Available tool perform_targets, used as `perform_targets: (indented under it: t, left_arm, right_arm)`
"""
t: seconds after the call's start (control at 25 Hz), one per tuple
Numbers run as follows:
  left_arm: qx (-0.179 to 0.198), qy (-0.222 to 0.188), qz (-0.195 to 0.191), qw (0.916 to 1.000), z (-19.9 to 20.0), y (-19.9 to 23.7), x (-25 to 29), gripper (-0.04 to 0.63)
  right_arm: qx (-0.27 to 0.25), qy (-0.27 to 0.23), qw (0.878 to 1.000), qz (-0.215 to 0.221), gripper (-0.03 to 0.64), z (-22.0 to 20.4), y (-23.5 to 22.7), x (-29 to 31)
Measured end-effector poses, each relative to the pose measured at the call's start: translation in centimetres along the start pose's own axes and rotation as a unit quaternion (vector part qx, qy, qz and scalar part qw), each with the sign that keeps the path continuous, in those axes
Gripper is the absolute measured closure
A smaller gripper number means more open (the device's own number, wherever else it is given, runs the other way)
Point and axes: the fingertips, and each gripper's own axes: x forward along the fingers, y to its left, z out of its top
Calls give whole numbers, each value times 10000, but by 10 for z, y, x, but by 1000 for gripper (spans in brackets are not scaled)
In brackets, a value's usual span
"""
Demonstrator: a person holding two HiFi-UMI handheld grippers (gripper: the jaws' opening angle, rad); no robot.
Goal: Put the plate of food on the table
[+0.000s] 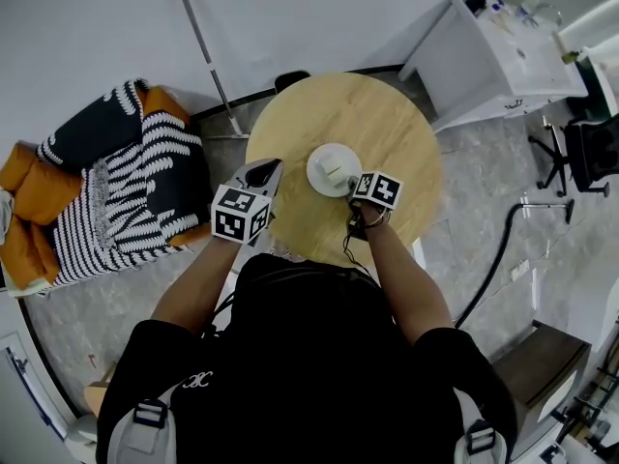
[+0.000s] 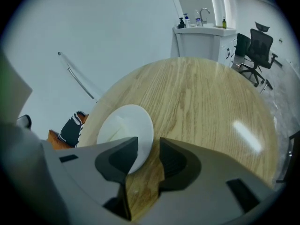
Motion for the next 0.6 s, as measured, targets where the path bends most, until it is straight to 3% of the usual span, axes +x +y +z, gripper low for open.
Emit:
perform_targets:
  t: [0.36,0.48,0.6]
  left_arm:
    - [-50,-12,-85,10000,3,1,4,586]
    - [-29,15,-163,9999,1,-3,8,586]
    - [4,32,-238,9997,2,-7,12,586]
  right_arm:
    - [194,-338,9989,-251,489,8,-17,-17]
    - [180,-676,9970,-344,601,14,-22,-30]
    - [270,-1091,9936,-146,607,23,-20,-46]
